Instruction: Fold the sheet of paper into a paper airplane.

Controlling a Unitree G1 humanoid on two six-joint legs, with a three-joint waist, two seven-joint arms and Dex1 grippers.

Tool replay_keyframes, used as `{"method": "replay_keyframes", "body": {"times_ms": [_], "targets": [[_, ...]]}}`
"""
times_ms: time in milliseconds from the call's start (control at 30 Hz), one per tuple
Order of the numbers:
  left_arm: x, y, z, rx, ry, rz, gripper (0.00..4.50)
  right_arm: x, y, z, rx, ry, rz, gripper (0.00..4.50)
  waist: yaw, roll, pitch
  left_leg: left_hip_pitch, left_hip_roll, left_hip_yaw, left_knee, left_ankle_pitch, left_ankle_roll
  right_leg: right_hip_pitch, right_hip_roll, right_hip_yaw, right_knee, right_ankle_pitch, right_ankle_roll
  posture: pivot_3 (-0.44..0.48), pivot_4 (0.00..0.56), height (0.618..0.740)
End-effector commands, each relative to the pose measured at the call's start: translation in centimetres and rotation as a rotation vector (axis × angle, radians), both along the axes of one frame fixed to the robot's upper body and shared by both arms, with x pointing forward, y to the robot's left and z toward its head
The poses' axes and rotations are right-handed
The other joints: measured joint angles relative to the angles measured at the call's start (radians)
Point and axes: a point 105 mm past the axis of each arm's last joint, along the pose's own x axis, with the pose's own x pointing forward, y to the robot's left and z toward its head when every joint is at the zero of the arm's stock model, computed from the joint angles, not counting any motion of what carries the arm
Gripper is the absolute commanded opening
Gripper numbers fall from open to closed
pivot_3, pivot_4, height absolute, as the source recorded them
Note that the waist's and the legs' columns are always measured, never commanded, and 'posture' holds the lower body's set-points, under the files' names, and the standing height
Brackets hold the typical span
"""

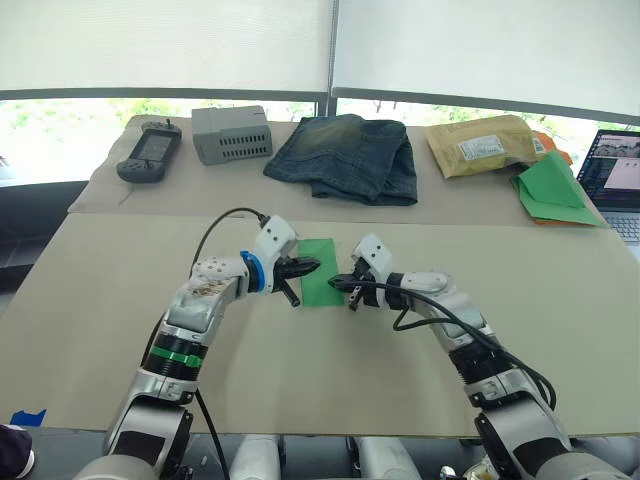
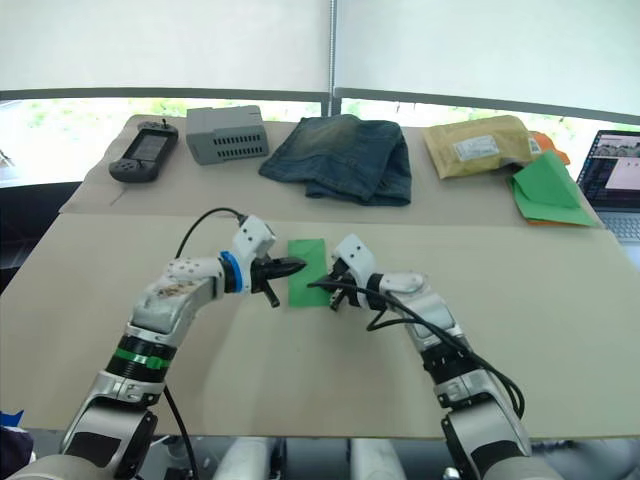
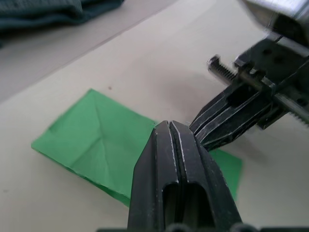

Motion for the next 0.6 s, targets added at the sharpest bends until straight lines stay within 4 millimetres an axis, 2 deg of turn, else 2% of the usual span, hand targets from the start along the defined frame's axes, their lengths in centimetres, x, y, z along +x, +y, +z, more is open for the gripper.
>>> {"method": "replay_keyframes", "body": {"times_ms": [33,233,400,600], "targets": [[0.3,-0.6,-0.7,0.014,-0.016,-0.006,0.00,-0.4,-1.6,-1.0,-0.044,0.043,-0.053,0.02,0.004,0.000,0.000,0.000,0.000,0.000,0.000,0.000,0.000,0.000,0.000,0.000,0.000,0.000,0.000,0.000,0.150,0.740],[-0.3,-1.2,-3.1,0.061,0.020,-0.035,0.00,-0.5,-2.0,0.5,-0.006,0.004,-0.075,0.02,0.009,0.000,0.000,-0.001,-0.001,0.000,0.000,0.000,0.000,0.000,-0.001,0.000,-0.001,0.000,0.000,0.000,0.150,0.740],[-0.1,-1.0,-3.5,0.089,0.021,-0.032,0.00,0.4,-2.2,0.3,-0.028,-0.001,-0.102,0.02,0.008,0.000,0.000,0.000,0.000,0.000,0.000,0.000,0.000,0.000,-0.001,0.000,-0.001,0.000,0.000,0.000,0.150,0.740],[0.1,-0.5,-3.4,0.098,0.014,-0.021,0.00,2.4,-1.2,1.0,-0.022,-0.033,-0.095,0.02,0.003,0.000,0.000,0.001,0.000,0.000,0.000,0.000,0.000,0.001,0.000,0.000,0.000,0.000,0.000,0.000,0.150,0.740]]}}
